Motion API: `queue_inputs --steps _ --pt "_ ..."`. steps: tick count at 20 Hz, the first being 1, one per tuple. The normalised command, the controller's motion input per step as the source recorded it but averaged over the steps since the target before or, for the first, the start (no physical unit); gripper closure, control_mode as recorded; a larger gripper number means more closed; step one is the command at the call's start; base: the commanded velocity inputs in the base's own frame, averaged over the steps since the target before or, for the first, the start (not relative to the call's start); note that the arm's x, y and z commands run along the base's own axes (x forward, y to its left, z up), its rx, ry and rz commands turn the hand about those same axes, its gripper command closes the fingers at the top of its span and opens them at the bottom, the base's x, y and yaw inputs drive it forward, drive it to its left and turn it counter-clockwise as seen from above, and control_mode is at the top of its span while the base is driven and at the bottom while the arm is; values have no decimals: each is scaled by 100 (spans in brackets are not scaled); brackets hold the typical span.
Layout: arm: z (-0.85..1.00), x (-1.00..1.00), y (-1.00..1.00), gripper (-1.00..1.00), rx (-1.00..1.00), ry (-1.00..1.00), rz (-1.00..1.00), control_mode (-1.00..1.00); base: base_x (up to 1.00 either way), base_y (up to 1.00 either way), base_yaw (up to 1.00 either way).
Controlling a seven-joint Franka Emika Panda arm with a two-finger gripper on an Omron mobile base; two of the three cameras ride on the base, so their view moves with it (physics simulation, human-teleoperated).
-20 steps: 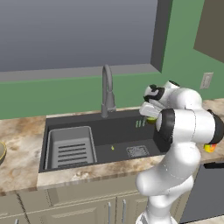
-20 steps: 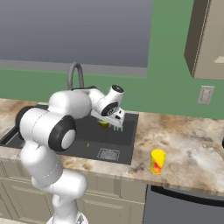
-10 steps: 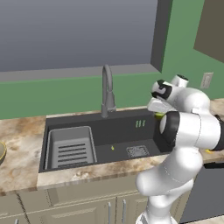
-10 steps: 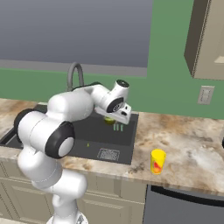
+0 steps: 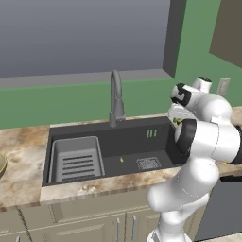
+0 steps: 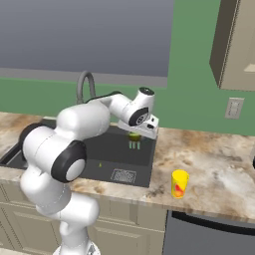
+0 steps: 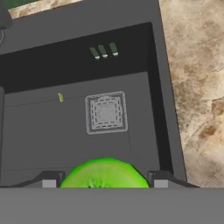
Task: Remove the kiwi and lemon wedge from the sink. Then move the bowl and cup from the counter to the sink for washing.
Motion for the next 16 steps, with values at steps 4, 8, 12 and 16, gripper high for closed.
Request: queue_inputs --steps 4,8,12,16 --pt "2 -1 -47 100 -2 0 0 -100 0 0 0" --pt "0 -1 -47 100 -1 0 0 -100 0 0 0" --pt "0 -1 -47 100 -2 0 0 -100 0 0 0" --pt "0 -3 -48 100 -2 0 0 -100 0 0 0"
